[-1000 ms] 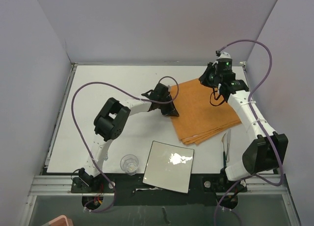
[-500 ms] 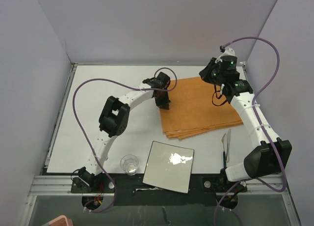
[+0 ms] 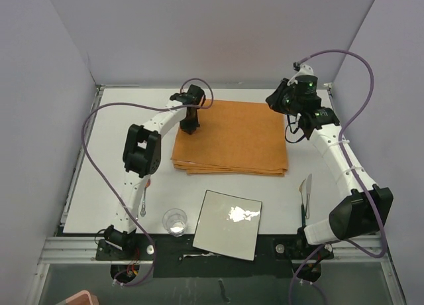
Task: Set the dinner table for one person
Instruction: Flatten out the napkin at the center of the board.
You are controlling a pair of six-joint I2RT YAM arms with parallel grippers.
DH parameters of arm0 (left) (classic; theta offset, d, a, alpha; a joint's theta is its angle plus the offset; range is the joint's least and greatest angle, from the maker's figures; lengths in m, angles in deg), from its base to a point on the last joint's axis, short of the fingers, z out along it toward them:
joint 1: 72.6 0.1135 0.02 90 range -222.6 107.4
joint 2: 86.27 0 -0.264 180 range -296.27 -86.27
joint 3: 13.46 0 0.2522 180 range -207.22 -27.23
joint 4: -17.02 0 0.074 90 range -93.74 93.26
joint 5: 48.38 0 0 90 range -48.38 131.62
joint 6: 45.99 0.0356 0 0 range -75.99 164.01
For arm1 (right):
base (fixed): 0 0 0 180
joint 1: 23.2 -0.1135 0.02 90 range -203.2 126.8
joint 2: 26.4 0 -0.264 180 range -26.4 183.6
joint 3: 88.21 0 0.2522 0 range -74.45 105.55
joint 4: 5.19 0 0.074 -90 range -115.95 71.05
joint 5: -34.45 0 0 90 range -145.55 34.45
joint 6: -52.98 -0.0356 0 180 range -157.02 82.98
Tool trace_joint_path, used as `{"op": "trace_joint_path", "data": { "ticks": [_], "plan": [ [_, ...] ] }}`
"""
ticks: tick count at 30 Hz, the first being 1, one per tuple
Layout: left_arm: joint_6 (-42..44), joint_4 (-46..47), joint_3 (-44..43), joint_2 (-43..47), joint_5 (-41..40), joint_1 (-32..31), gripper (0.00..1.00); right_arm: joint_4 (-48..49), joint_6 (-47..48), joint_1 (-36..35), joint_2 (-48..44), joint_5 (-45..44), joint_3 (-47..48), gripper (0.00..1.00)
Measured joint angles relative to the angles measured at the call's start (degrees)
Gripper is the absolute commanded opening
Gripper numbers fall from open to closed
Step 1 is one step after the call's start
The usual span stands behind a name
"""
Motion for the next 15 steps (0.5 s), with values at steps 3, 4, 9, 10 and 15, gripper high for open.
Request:
{"op": "trace_joint_path", "data": {
  "ticks": [3,4,9,10,15],
  "plan": [
    [1.57,1.20,3.54,1.97,-2.12,1.97,0.00,-0.33,0.66,-0.50,0.76,0.24,0.00,0.00],
    [1.99,1.22,4.48,2.49,-2.58,2.43,0.00,-0.55,1.18,-0.72,1.20,0.20,0.00,0.00],
    [3.82,1.20,5.09,2.86,-3.61,2.29,0.00,-3.04,4.24,-2.21,5.25,-1.86,-0.15,0.00],
    [4.37,1.33,5.20,2.86,-4.31,1.86,0.00,-4.04,4.92,-2.69,6.47,-2.60,-0.20,0.00],
    [6.14,1.86,7.34,4.20,-5.99,-0.76,0.00,-10.54,7.58,-4.83,14.12,-7.21,-0.50,0.00]
  ]
}}
